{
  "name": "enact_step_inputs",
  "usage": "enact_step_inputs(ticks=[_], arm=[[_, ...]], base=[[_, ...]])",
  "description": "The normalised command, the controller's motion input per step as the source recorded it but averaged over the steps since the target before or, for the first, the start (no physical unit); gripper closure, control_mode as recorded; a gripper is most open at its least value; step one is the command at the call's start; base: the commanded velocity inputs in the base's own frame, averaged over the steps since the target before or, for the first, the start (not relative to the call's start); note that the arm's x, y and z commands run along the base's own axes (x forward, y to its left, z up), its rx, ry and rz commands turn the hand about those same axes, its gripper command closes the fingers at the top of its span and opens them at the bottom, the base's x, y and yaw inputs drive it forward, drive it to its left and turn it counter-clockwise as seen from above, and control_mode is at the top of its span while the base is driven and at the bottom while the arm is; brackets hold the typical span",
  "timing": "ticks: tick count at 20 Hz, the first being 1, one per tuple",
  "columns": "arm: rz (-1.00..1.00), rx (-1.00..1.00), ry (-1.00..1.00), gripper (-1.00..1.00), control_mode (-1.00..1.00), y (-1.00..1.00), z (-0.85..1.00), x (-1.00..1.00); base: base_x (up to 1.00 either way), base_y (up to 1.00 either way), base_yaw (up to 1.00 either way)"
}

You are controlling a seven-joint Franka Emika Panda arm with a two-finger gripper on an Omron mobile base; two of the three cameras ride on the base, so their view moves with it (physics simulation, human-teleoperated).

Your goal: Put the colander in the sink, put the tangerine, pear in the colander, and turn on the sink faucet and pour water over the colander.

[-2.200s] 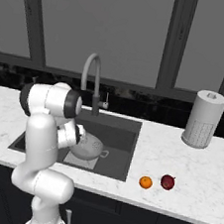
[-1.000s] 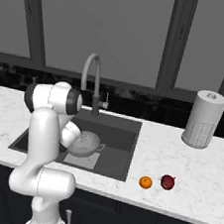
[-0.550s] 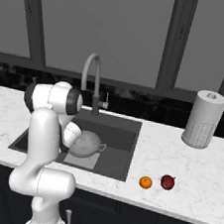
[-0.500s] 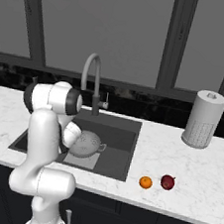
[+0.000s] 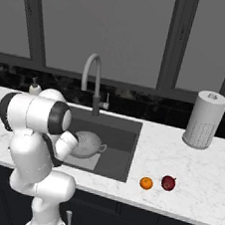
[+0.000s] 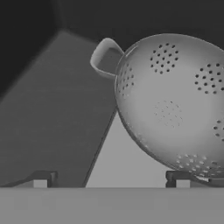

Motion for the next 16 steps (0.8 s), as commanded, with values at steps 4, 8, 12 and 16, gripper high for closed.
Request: enact_step_inputs(ticks=[4, 8, 12, 16], arm=[[-0.04, 0.06, 0.0, -1.0, -1.0, 0.0, 1.0, -0.15], [-0.04, 0.12, 0.0, -1.0, -1.0, 0.0, 1.0, 0.21], [-0.01, 0.13, 0.04, -1.0, -1.0, 0.0, 1.0, 0.14], [-0.02, 0.07, 0.13, -1.0, -1.0, -0.03, 0.94, -0.46]], base=[[0.0, 0.0, 0.0], [0.0, 0.0, 0.0], [0.0, 0.0, 0.0], [0.0, 0.0, 0.0]])
